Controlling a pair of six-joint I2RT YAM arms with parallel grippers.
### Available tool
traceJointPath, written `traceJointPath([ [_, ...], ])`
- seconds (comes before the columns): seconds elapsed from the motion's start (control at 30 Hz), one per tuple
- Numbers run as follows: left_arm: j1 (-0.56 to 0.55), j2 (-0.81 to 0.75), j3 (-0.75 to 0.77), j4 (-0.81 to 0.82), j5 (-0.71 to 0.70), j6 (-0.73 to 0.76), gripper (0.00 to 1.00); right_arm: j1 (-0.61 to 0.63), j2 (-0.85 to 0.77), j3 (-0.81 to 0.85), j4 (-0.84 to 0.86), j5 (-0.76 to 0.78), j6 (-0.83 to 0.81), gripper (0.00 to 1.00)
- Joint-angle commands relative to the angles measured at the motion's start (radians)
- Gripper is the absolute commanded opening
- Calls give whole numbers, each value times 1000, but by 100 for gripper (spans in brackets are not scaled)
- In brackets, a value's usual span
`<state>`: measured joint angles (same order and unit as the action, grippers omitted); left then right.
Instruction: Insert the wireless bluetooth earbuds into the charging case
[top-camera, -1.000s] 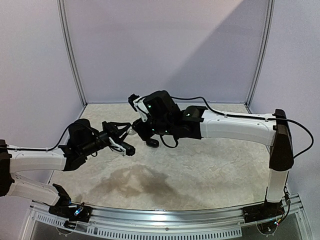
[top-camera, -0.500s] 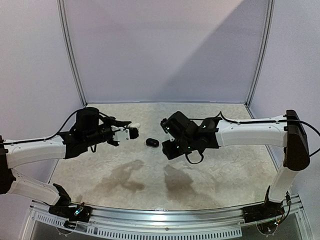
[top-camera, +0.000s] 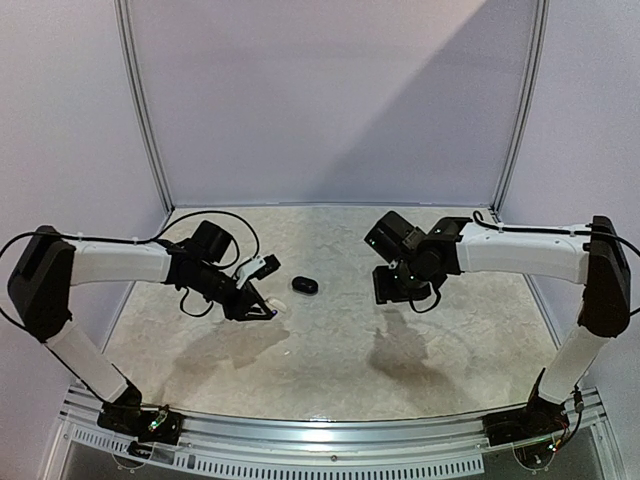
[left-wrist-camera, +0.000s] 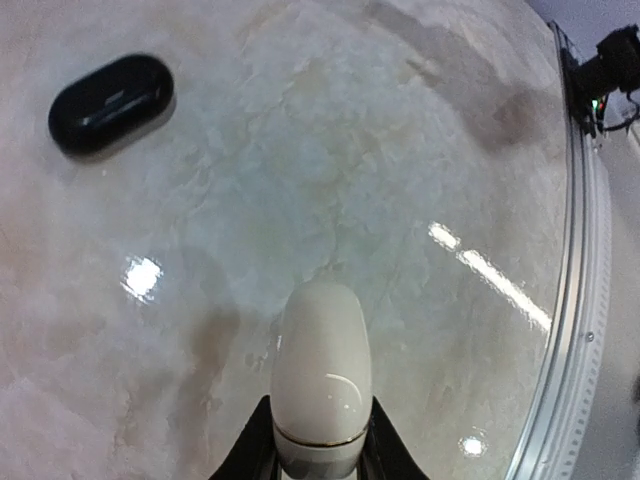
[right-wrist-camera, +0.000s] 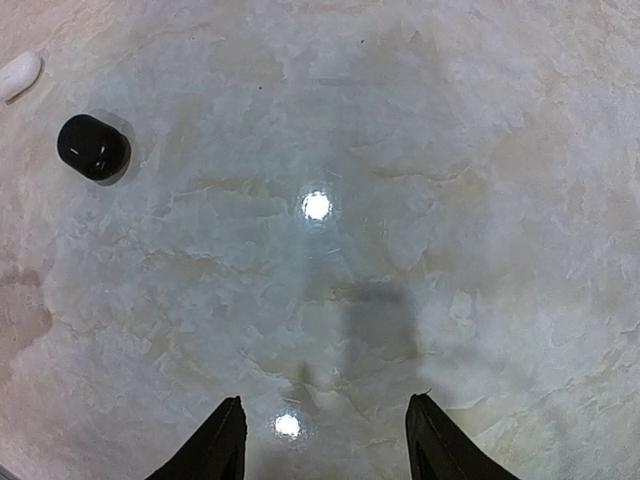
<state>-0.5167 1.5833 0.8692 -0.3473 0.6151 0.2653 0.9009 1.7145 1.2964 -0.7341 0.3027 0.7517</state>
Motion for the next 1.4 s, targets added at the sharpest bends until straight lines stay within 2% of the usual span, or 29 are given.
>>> traceJointPath([
  [0.0, 81, 106, 67, -74, 147, -113, 0, -7, -44, 2, -50, 60, -1, 56],
  [0.23, 123, 310, 189, -170, 179, -134, 2, -8, -69, -1, -77, 101, 5, 61],
  [0.27, 127, 337, 208, -192, 179, -133, 13, -9, -73, -1, -77, 102, 7, 63],
  [0.33, 144, 390, 252, -255, 162, -138, 55, -9, -77, -2, -78, 104, 11, 67],
  [0.37, 161, 398, 252, -257, 146, -167, 81, -9, -78, -2, -77, 105, 14, 68],
  [0.4, 182, 388, 240, -240, 128, -196, 97, -10, -80, 0, -77, 108, 15, 69],
  [0.5, 219, 300, 183, -198, 64, -240, 99, -21, -88, 6, -70, 107, 17, 77],
  [0.63, 218, 145, 131, -246, 59, -191, 99, -80, -115, -11, -11, 93, 24, 98],
  [0.7, 210, 21, 79, -258, 68, -144, 99, -131, -146, -41, 49, 81, 24, 99],
  [0.77, 214, -114, 6, -201, 19, -158, 99, -202, -181, -98, 120, 49, 6, 99],
  [0.87, 255, -268, -76, -45, -228, -309, 99, -342, -268, -207, 235, 30, -32, 99],
  [0.93, 305, -320, -111, 38, -313, -367, 99, -442, -356, -320, 352, 40, -39, 99],
  [1.03, 360, -408, -184, 146, -403, -414, 99, -524, -528, -538, 605, 193, -120, 99],
  [1.1, 382, -442, -226, 196, -486, -419, 99, -548, -626, -689, 871, 282, -229, 99],
  [1.2, 422, -471, -288, 290, -638, -447, 99, -586, -750, -855, 1075, 374, -328, 99],
  [1.27, 461, -488, -332, 381, -678, -445, 99, -587, -797, -902, 1117, 420, -368, 99],
  [1.37, 501, -515, -364, 425, -728, -430, 99, -587, -822, -880, 1000, 481, -318, 99],
])
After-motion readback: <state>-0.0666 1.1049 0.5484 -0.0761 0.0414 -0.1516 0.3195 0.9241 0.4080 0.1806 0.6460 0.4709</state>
